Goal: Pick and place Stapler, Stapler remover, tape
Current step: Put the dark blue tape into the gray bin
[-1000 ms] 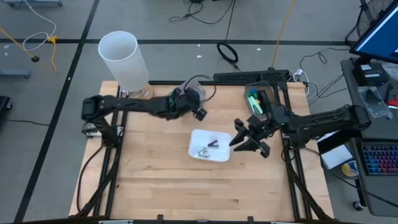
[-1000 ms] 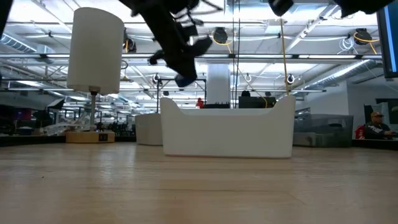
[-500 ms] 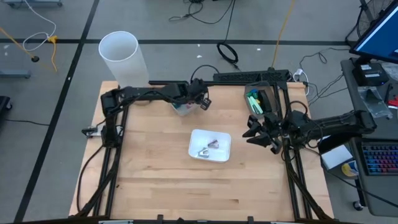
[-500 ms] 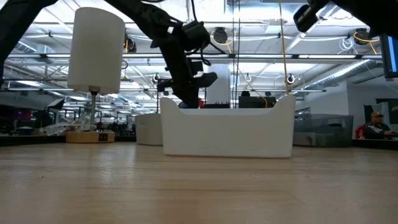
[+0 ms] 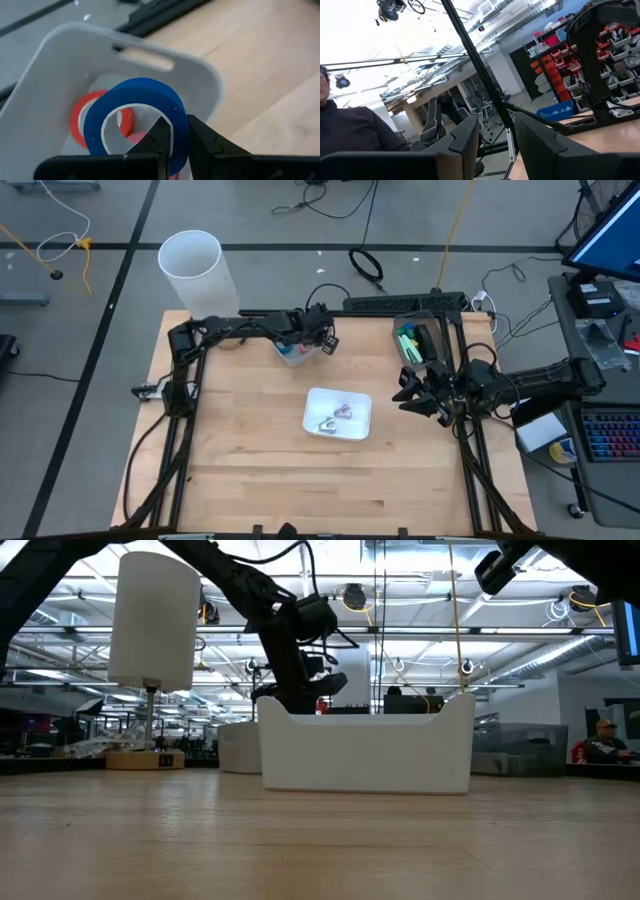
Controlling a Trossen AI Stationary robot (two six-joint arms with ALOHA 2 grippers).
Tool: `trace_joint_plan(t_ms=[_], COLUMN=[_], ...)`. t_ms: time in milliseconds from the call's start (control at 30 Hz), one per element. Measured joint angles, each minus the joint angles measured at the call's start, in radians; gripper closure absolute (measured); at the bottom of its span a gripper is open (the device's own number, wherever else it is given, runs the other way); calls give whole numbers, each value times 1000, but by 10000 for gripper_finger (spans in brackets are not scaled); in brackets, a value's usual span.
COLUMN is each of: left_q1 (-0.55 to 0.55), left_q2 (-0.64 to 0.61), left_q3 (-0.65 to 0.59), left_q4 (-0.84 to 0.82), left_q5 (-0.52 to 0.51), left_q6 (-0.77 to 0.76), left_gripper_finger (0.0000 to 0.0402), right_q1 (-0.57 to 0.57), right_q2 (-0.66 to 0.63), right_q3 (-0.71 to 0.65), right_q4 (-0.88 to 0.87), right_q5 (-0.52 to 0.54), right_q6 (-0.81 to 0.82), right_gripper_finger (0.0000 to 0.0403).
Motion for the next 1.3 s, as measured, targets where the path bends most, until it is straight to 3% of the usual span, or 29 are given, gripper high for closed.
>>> trace_joint_plan(t_ms=[333,900,1300], left_q1=[39,49,49], left_q2=[-2,-2,-2], left_q3=[-3,-3,-3], left_q4=[13,57,-5], left_q5=[4,98,76], left_q6=[-23,37,54], left_gripper_finger=[337,330,329], right_q1=[0,0,0], right_q2=[0,0,0], right_q3=[1,2,2], right_q4=[0,0,0], right_q5=[0,-1,-1], right_q6=[3,0,0], right_gripper_finger=[280,280,280])
